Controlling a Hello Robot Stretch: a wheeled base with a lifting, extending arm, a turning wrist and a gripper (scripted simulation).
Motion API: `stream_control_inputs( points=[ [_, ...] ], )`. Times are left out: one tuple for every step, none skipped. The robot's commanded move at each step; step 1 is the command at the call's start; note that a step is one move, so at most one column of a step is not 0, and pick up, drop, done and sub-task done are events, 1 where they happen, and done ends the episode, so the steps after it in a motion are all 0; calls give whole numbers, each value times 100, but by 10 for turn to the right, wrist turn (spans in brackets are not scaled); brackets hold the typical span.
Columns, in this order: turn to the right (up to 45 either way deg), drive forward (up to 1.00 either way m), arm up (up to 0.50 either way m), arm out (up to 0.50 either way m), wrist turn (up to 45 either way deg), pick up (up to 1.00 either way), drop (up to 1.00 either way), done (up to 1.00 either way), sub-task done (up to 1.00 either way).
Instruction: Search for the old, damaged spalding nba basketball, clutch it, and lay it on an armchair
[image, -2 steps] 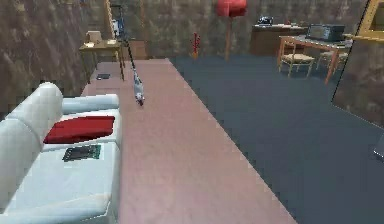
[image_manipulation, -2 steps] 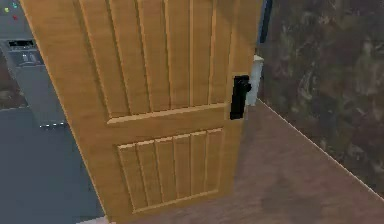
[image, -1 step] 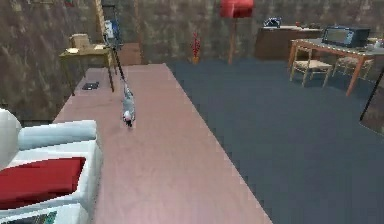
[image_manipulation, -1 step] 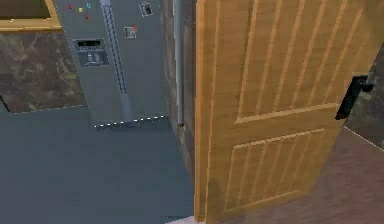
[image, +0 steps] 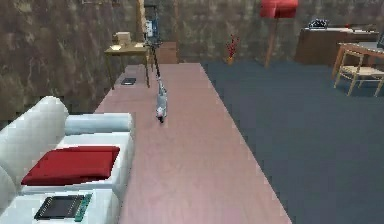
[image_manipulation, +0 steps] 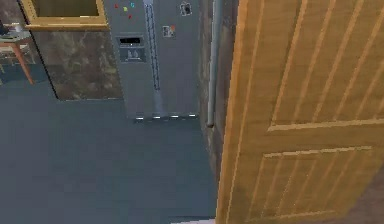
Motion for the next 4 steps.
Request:
stream_control_inputs(
  points=[
    [0, 100, 0, 0, 0, 0, 0, 0, 0],
    [0, 100, 0, 0, 0, 0, 0, 0, 0],
    [30, 0, 0, 0, 0, 0, 0, 0, 0],
    [0, 10, 0, 0, 0, 0, 0, 0, 0]
  ],
)
